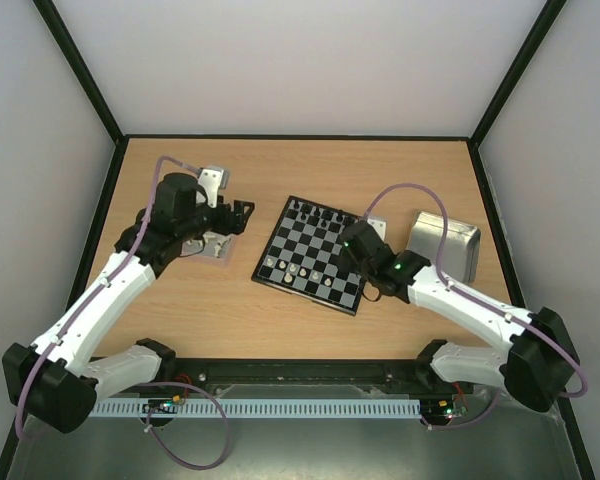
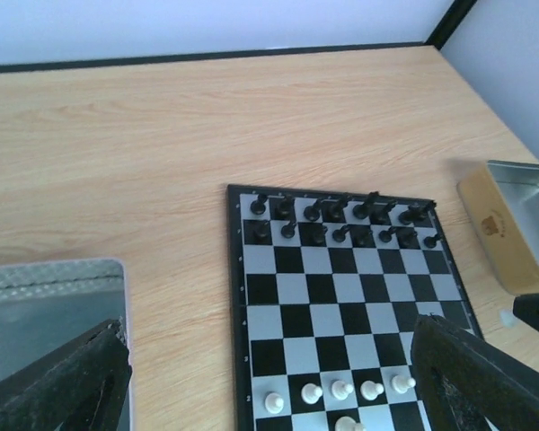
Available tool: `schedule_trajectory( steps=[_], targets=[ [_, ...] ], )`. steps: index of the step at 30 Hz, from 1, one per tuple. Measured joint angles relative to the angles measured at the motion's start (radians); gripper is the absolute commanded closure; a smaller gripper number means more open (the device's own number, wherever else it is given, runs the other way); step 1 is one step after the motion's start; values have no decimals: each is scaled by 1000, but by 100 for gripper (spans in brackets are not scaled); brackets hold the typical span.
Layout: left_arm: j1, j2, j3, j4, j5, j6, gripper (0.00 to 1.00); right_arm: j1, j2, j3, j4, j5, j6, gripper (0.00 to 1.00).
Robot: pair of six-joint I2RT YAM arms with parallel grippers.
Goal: Set up the chess pieces on the board
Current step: Place the chess piece on the chessboard.
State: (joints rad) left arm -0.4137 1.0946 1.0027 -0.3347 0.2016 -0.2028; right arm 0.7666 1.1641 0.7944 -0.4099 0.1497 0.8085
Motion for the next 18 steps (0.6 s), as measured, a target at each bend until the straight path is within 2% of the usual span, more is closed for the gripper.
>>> schedule_trajectory(
  steps=[10, 18],
  targets=[
    [0, 1, -42, 1, -57, -42, 13, 0, 67, -143, 41, -43, 2, 98],
    [0, 5, -42, 5, -64, -46, 13, 14, 155, -154, 102, -90, -2, 98]
  ],
)
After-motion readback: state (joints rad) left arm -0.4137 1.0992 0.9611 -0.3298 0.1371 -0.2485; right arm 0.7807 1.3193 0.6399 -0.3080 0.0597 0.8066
